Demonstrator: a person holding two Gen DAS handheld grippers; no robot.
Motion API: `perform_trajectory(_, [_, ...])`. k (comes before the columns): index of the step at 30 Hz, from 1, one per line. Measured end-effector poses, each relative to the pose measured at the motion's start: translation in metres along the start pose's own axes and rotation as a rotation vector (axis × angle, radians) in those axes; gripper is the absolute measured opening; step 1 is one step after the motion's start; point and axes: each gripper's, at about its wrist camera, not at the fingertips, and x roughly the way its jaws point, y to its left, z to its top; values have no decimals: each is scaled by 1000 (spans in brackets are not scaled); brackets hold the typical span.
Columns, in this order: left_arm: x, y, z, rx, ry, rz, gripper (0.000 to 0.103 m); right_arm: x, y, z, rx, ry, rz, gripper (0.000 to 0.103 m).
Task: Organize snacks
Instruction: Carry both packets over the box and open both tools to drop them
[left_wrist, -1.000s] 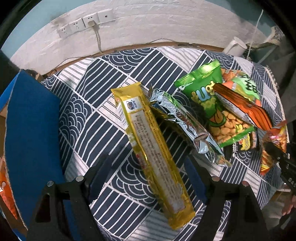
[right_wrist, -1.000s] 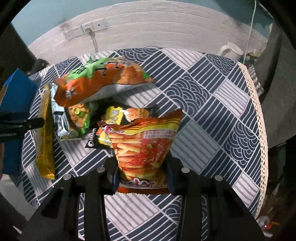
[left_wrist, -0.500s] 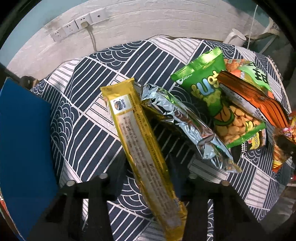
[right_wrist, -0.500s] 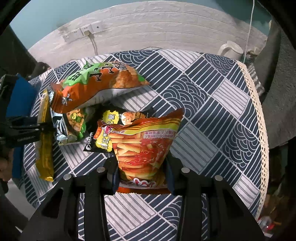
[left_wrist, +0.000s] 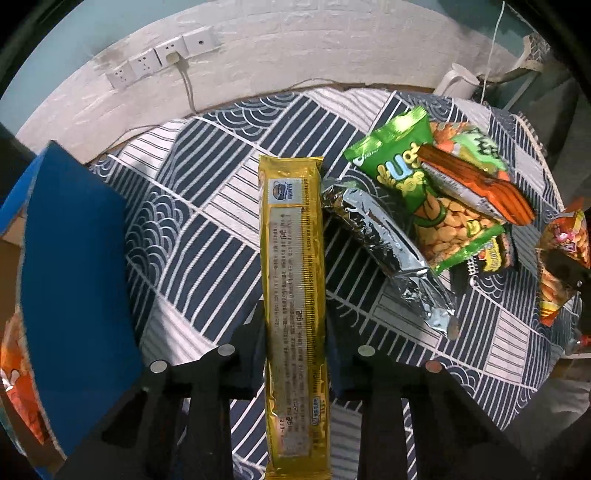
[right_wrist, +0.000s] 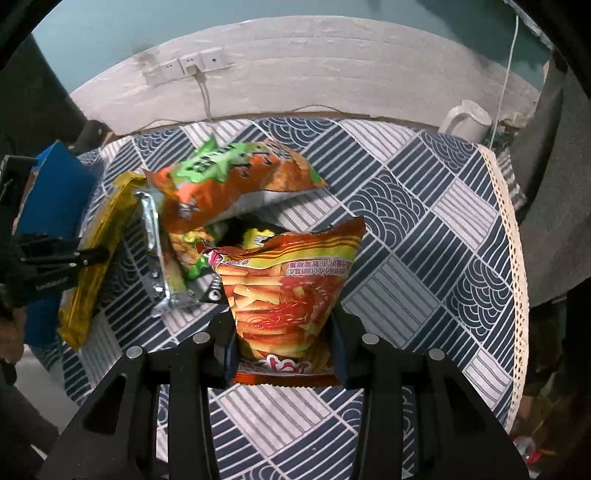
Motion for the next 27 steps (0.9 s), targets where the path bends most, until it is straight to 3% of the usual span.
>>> perform_trajectory(27, [-109,39,-36,27,-208,10,28,-67,76,16,-123,-112,28,38])
